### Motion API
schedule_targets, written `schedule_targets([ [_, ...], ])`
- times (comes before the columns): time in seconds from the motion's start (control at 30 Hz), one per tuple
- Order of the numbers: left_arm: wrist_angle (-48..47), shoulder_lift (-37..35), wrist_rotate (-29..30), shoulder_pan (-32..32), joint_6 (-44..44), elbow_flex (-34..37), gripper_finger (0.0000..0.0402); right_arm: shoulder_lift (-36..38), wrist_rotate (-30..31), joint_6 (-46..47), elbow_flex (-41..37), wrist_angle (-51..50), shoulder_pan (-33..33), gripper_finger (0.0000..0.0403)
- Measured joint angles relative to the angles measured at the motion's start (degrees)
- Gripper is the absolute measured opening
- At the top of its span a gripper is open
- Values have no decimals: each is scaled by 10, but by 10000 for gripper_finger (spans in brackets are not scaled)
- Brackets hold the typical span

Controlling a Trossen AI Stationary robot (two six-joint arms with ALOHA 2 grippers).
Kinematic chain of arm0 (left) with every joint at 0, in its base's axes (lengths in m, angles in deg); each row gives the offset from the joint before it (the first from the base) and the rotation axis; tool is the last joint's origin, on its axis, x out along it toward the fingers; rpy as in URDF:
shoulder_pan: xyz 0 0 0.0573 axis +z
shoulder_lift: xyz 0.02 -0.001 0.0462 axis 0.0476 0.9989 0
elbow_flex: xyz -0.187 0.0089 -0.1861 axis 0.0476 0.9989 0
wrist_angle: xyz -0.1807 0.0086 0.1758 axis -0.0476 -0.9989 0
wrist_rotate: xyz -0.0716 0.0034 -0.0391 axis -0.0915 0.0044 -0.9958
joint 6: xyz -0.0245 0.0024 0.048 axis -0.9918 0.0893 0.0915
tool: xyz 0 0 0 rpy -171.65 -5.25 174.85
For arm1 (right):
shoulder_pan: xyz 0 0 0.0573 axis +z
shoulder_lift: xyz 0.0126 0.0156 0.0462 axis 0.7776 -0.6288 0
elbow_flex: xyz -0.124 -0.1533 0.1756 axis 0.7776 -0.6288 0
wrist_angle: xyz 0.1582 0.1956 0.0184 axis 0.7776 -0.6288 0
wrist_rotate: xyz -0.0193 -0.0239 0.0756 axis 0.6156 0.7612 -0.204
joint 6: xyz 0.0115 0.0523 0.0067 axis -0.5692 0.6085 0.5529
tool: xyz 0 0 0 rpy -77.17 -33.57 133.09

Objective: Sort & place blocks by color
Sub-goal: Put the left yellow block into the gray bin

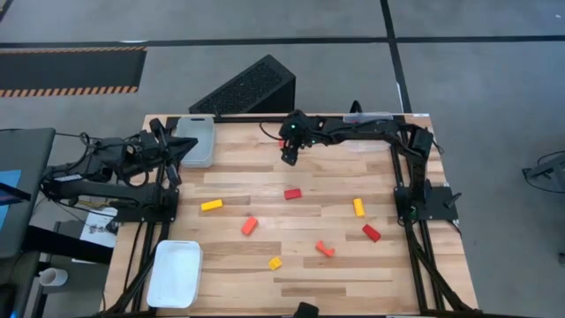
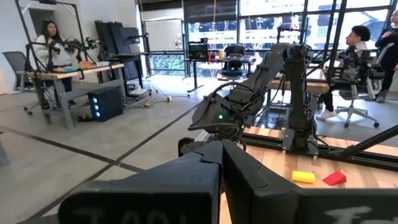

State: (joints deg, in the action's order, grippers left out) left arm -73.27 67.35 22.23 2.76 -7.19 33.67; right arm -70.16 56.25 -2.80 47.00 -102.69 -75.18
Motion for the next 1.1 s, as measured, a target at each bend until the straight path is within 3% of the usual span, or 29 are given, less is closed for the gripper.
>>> schedule_targets([
  [0.3, -25, 0, -1, 0, -3, 0, 0, 0, 10, 0, 0, -4, -2, 292],
  [0.47, -41, 0, -9, 0, -14, 0, 0, 2, 9, 0, 0, -71, 3, 292],
  [0.63, -55, 0, -1, 0, -21, 0, 0, 15, 10, -32, 0, -144, 56, 292],
  [0.87, -55, 3, 3, 0, -20, 0, 0, 17, 33, -50, 0, -160, 142, 292],
  [1.1, -57, 76, -3, 0, -19, -3, 0, 36, 62, 3, 0, -185, 176, 292],
])
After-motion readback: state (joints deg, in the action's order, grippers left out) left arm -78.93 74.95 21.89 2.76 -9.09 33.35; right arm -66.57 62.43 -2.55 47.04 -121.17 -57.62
